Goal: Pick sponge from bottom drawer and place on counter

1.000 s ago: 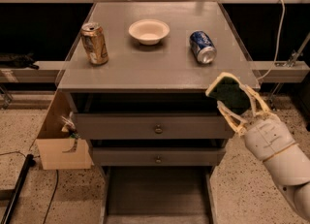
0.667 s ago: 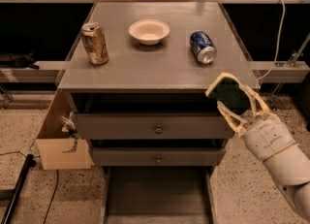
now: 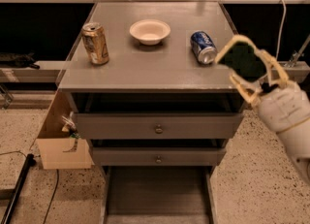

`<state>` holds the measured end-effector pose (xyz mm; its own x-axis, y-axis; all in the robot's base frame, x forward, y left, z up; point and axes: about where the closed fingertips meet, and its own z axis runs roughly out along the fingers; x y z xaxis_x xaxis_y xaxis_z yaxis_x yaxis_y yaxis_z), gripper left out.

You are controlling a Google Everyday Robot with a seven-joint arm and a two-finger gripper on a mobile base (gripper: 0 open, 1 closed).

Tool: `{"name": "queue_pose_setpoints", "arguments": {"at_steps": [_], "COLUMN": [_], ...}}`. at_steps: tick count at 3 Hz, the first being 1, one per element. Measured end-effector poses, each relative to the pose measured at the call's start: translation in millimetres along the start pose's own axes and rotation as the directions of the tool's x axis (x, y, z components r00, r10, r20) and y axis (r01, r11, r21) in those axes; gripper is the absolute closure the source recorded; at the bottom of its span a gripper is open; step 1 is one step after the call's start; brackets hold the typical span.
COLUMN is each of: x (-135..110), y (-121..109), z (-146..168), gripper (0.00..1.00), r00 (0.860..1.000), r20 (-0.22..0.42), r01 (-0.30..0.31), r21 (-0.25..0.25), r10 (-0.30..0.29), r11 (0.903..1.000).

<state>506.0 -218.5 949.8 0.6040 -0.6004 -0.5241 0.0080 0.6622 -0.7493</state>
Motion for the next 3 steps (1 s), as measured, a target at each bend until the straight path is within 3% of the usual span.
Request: {"name": "queue_pose_setpoints", "arguments": {"at_steps": [1, 3], "x": [-8.5, -11.9], "y": [-39.7, -46.9], "z": [33.6, 45.1], "gripper": [1.0, 1.0], "r00": [0.998, 0.994], "r20": [0.056, 0.072], "r01": [0.039, 0.083], "r21": [0.027, -0.018], "r10": [-0.041, -0.082], "r11": [0.9989, 0.9964]}}
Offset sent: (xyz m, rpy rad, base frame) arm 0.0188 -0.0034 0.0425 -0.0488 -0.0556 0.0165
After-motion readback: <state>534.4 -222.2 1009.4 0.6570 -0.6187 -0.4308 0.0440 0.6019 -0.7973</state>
